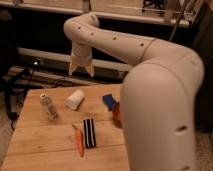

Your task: Pick up the ceramic cup

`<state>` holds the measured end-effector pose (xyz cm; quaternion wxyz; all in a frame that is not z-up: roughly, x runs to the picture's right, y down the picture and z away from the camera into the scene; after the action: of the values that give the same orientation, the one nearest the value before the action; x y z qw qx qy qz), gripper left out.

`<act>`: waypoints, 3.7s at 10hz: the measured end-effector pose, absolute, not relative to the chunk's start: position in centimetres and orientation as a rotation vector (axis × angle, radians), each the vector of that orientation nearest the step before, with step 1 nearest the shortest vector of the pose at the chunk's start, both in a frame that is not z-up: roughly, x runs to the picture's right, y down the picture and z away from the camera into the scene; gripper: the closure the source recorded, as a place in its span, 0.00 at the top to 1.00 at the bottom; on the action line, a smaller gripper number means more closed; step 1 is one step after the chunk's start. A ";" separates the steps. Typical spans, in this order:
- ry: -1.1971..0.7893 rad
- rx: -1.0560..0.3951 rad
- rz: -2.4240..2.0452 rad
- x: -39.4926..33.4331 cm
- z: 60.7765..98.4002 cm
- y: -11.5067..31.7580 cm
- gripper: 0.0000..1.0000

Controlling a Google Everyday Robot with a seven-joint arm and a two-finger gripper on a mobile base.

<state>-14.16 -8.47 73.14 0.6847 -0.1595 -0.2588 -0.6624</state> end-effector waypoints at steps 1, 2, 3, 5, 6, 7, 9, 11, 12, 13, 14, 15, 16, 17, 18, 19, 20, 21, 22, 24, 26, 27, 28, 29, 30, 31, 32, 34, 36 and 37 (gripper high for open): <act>-0.598 -0.398 -1.479 -15.7 74.4 -8.0 0.67; -0.631 -0.456 -1.457 -17.3 76.5 -6.7 0.67; -0.653 -0.489 -1.428 -17.8 78.1 -5.6 0.67; -0.686 -0.550 -1.353 -17.8 81.3 -3.4 0.67; -0.699 -0.581 -1.319 -17.8 83.1 -2.2 0.67; -0.707 -0.597 -1.297 -17.9 84.3 -1.6 0.67; -0.718 -0.612 -1.252 -18.4 86.3 -1.0 0.67; -0.715 -0.620 -1.215 -19.1 87.9 -0.8 0.67; -0.715 -0.632 -1.196 -19.6 88.9 -0.2 0.67; -0.713 -0.646 -1.184 -19.9 89.5 0.5 0.67; -0.704 -0.667 -1.166 -19.8 90.4 1.3 0.67; -0.692 -0.687 -1.154 -19.5 91.0 2.0 0.67; -0.679 -0.707 -1.149 -19.3 91.6 2.8 0.67; -0.665 -0.721 -1.147 -19.3 91.9 3.3 0.67; -0.652 -0.734 -1.145 -19.5 92.4 4.0 0.67; -0.647 -0.740 -1.140 -19.5 92.6 4.3 0.67; -0.646 -0.744 -1.134 -19.5 92.8 4.6 0.67; -0.648 -0.746 -1.131 -19.6 92.9 4.9 0.67; -0.651 -0.748 -1.132 -19.8 92.9 5.2 0.67; -0.657 -0.748 -1.136 -20.2 93.0 5.6 0.59; -0.667 -0.740 -1.145 -20.5 93.1 5.6 0.38; -0.675 -0.737 -1.150 -20.7 93.1 5.6 0.29; -0.682 -0.734 -1.156 -20.9 93.1 5.6 0.17; -0.685 -0.731 -1.161 -20.9 93.1 5.6 0.09; -0.688 -0.725 -1.169 -20.8 93.0 5.4 0.01; -0.691 -0.714 -1.175 -20.7 93.1 5.2 0.00; -0.696 -0.699 -1.189 -20.5 93.1 4.9 0.00; -0.711 -0.658 -1.218 -19.7 92.9 3.9 0.00; -0.756 -0.554 -1.237 -18.0 91.3 1.3 0.00; -0.778 -0.494 -1.242 -17.2 90.1 -0.2 0.00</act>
<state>-17.19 -0.18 90.11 0.7156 -0.2230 -0.3513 -0.5610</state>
